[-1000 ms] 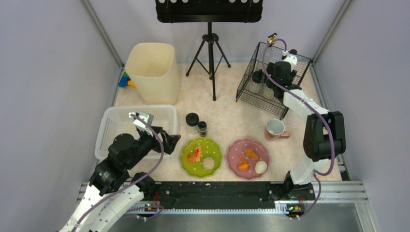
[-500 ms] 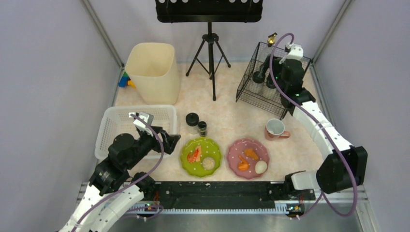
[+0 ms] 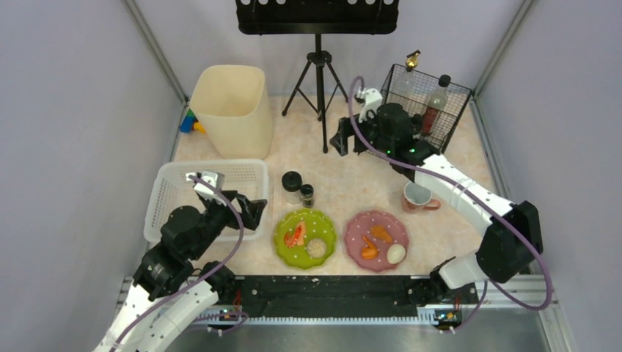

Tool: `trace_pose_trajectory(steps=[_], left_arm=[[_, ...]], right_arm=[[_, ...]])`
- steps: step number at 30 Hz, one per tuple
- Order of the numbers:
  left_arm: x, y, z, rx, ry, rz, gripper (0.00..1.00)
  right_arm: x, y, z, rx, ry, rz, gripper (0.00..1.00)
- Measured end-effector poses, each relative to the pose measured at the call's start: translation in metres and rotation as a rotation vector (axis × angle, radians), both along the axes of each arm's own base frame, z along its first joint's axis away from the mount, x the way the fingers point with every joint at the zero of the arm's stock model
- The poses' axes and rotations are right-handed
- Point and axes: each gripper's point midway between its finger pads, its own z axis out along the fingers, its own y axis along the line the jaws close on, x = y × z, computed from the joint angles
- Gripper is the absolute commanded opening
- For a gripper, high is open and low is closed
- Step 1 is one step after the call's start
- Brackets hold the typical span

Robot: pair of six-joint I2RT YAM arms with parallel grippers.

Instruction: Clear the kitchen counter

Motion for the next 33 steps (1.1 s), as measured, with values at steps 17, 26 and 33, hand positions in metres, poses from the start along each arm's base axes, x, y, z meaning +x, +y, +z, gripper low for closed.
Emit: trace_pose_trajectory(steps=[17, 26, 33], left_arm=[[0.004, 0.06, 0.011, -0.037, -0.069, 0.311, 0.99], [0.005, 0.059, 0.01, -0.032, -0.063, 0.314, 0.99], [0.006, 0.059, 0.008, -0.025, -0.056, 0.313, 0.99]], right_arm=[[-0.059, 0.122, -0.058, -0.186, 0.046, 0.501, 0.9], [-0.065, 0.151, -0.082, -0.274, 0.035, 0.604, 0.99], [-0.068, 0.156, -0.12, -0.353, 0.082, 0.625, 0.99]])
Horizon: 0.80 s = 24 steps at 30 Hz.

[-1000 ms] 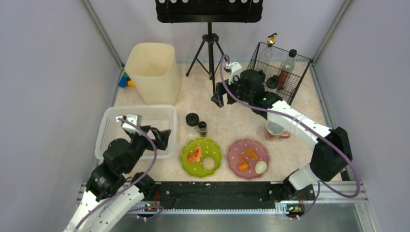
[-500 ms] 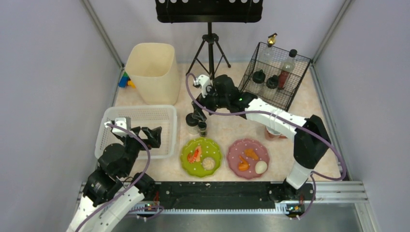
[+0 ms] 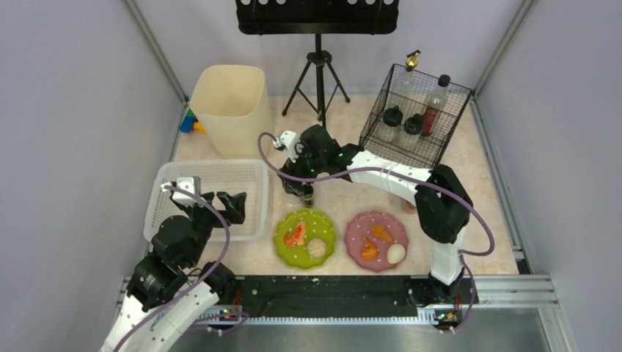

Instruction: Clear the kitchen counter

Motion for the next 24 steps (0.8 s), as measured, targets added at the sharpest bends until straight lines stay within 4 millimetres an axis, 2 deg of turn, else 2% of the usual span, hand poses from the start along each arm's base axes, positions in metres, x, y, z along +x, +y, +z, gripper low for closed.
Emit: trace_pose_trajectory(steps=[3, 7, 14, 20, 24], left_arm=[[0.0, 0.0, -0.001, 0.004, 0.005, 0.0, 0.99], [0.0, -0.001, -0.002, 0.006, 0.009, -0.003, 0.98], [0.001, -0.002, -0.003, 0.009, 0.014, -0.006, 0.99], [0.001, -0.003, -0.003, 0.008, 0.015, -0.012, 0.99], [0.001, -0.004, -0.004, 0.011, 0.019, -0.016, 0.99]], right_arm=[[0.0, 0.002, -0.012, -0.029, 0.005, 0.002, 0.99], [0.001, 0.006, -0.018, -0.044, 0.006, 0.002, 0.99], [-0.002, 0.013, -0.038, -0.076, 0.022, 0.01, 0.9], [-0.002, 0.013, -0.042, -0.091, 0.018, 0.005, 0.69], [0.0, 0.012, -0.042, -0.096, 0.009, -0.007, 0.48]])
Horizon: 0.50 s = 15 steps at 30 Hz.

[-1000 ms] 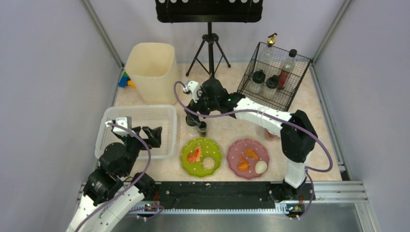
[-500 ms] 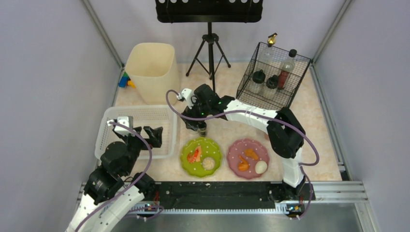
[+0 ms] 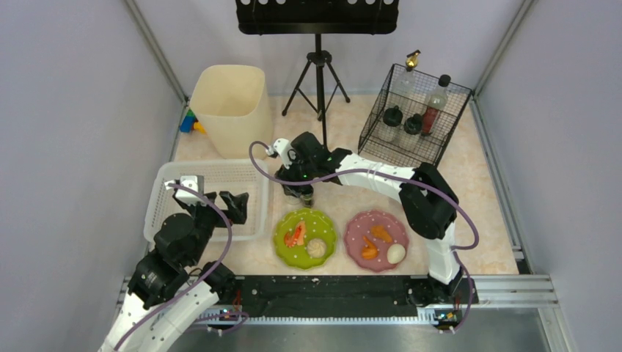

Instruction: Clear the kitchen counter

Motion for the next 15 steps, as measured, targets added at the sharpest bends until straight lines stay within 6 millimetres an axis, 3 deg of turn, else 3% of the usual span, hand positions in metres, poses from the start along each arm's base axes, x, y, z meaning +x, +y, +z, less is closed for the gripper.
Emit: trace_pose_trajectory(steps=[7, 15], left_arm=[[0.001, -0.003, -0.002, 0.004, 0.01, -0.013, 0.99], [0.0, -0.004, -0.002, 0.003, 0.01, -0.019, 0.99]], right_arm=[[0.003, 0.0, 0.001, -0.003, -0.008, -0.023, 0.26], [0.016, -0.011, 0.012, -0.032, -0.063, -0.115, 0.19]])
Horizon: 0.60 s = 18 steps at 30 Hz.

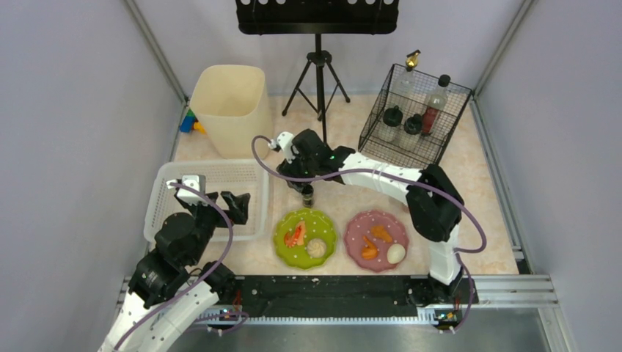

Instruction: Clear the kitchen counter

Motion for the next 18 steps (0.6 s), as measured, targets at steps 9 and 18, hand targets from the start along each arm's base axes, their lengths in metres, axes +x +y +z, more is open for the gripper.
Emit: trace_pose_trajectory(steps=[9, 18], left_arm=[[0.0, -0.001, 0.0, 0.0, 0.001, -0.004, 0.99], [-0.001, -0.003, 0.0, -0.003, 0.002, -0.018, 0.99]], right_arm=[[0.02, -0.034, 0.114, 0.113, -0.213, -0.182, 0.01], [0.071, -0.134, 0.202, 0.263, -0.308, -0.522, 0.0]])
